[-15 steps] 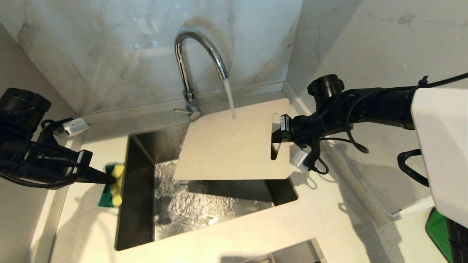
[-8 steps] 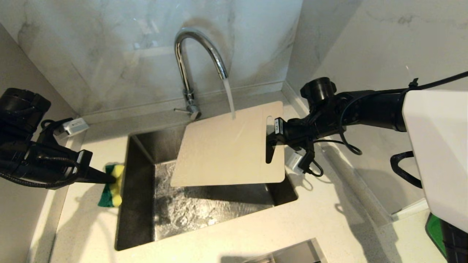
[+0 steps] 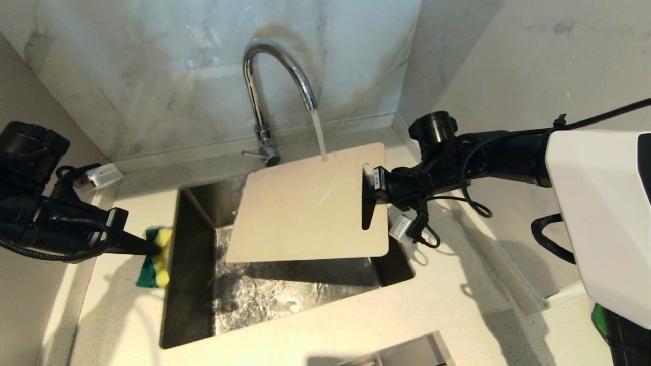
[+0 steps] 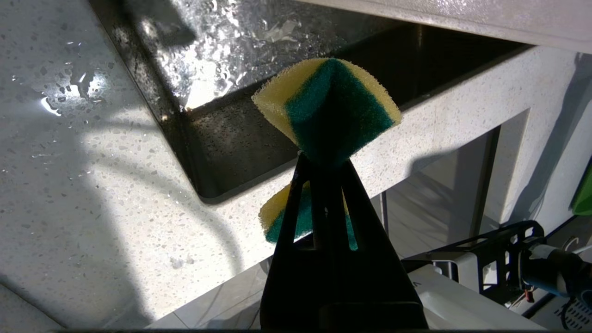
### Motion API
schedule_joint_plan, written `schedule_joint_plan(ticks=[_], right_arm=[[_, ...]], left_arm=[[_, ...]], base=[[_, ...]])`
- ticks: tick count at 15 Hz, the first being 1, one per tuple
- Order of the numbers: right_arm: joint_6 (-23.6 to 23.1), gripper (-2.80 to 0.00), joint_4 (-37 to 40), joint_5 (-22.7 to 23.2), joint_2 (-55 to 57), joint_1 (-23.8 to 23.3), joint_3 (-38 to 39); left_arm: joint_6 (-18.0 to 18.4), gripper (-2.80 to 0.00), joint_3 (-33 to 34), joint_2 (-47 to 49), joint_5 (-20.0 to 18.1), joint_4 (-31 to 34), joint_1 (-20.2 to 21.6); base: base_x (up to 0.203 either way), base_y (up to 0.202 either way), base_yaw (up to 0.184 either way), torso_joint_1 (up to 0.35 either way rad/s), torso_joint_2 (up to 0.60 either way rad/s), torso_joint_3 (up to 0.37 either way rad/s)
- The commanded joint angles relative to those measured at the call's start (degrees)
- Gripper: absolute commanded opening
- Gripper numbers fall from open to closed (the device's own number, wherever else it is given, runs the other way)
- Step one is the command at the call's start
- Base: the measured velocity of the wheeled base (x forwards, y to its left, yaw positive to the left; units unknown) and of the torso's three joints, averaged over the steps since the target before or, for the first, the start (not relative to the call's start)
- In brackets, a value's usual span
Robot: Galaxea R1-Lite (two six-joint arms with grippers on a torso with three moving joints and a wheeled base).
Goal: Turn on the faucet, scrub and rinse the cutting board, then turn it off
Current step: Scrub the cutting board underwater
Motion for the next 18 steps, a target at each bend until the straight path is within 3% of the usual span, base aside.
schedule_joint_plan(ticks=[1, 13, 18], right_arm=[[-0.90, -2.80, -0.36, 0.24, 0.80, 0.05, -0.04], [-0.90, -2.80, 0.66, 0.21, 0.46, 0.84, 0.13], [-0.90, -2.80, 2.45, 0.17, -1.85, 3.49, 1.99]], left_arm=[[-0.05, -2.80, 0.00, -0.05, -0.13, 0.20, 0.01], [-0.13, -2.80, 0.00, -0.32, -0.31, 0.20, 0.01], [-1.95, -2.80, -0.61, -0.49, -1.01, 0.20, -0.62]], base=[[0.000, 0.000, 0.000, 0.000, 0.00, 0.000], [0.000, 0.000, 0.000, 0.000, 0.00, 0.000], [0.000, 0.000, 0.000, 0.000, 0.00, 0.000]])
